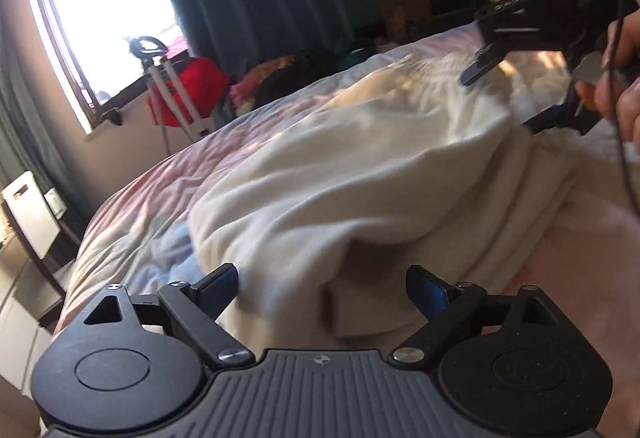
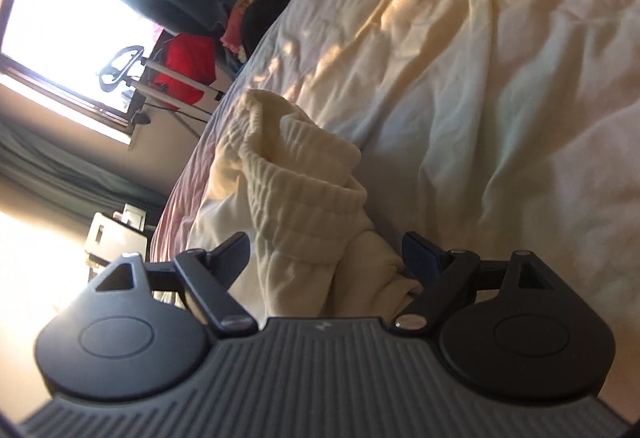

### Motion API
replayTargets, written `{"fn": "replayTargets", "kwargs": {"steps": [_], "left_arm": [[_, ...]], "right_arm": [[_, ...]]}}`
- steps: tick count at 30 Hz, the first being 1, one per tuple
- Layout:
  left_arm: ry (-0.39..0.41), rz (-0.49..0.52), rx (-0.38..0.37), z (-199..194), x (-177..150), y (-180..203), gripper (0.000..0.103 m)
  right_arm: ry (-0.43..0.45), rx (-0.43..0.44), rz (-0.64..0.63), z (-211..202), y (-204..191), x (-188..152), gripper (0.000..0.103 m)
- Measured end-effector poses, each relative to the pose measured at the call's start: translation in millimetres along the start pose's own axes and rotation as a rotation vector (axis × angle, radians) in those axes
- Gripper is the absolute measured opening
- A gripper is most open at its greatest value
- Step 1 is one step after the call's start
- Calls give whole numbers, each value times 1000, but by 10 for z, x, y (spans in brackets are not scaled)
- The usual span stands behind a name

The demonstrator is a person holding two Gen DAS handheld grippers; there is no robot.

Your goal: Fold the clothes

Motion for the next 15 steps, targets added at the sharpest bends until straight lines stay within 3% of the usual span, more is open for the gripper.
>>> {"fn": "replayTargets", "kwargs": {"steps": [2,4,5,7,10,13,15], "left_arm": [[-35,-144,-59,40,24,-201,94],[-20,-246,-69,18,68,-346,93],[0,-268,-48,-1,84,-405,93],[34,-298,11,-23,100,-514,94],[37,-423,52,-39,61,-750,94],[60,-603,30,-158,-12,-1043,94],[78,-616,42,-272,-23,-1087,94]], "right_arm": [[7,0,5,92,-16,-6,81],[26,-1,-13,150,-74,-3,64],[36,-3,-23,178,-103,-2,64],[67,-31,-84,162,-166,-17,44],[122,-15,-104,48,-191,-64,33],[185,39,-118,-139,-298,-102,29],[218,55,-167,-269,-437,-127,29]]}}
Point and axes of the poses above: each gripper's, at about its wrist camera, not at the fingertips, and z roughly the way its jaws point, y to its right, x to its top, the point moved 5 cm from there along z, roughly the way its jaws point, and after that the axes turned 11 degrees about -z, right-handed, at the moved point
